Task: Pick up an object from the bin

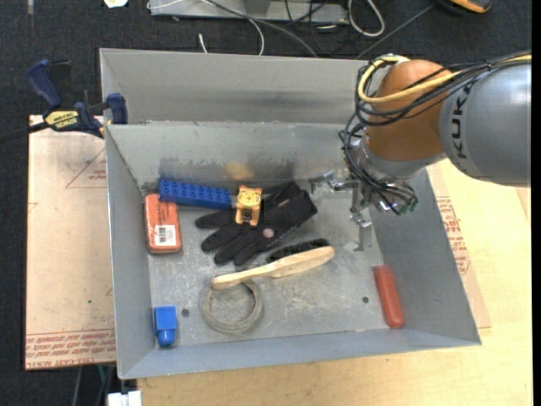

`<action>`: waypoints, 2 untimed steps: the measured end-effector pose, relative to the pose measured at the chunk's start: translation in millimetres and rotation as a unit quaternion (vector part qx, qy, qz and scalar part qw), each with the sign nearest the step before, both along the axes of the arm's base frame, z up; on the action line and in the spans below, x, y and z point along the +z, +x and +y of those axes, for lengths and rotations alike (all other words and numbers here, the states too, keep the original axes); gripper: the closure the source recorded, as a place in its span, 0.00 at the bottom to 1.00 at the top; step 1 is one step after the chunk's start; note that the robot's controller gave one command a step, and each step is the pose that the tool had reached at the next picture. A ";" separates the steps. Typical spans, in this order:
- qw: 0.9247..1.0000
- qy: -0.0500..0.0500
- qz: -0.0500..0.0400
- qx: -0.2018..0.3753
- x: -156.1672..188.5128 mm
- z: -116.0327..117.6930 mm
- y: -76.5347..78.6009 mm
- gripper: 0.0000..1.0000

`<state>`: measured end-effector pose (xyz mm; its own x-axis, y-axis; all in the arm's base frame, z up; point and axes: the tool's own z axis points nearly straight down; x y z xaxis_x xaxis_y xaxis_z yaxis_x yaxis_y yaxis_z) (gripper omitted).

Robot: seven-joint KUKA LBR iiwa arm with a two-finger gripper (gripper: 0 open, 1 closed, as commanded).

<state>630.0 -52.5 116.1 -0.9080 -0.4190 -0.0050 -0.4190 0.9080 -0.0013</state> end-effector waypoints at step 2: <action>0.989 -0.001 -0.004 0.150 -38.3 84.2 24.5 0.00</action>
Offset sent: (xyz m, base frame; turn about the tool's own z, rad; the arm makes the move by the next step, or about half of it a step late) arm 0.0254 0.0941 -0.0461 -0.2943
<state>654.4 31.7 77.8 -0.7431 -0.6691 -0.0099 -0.6690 0.7432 -0.0078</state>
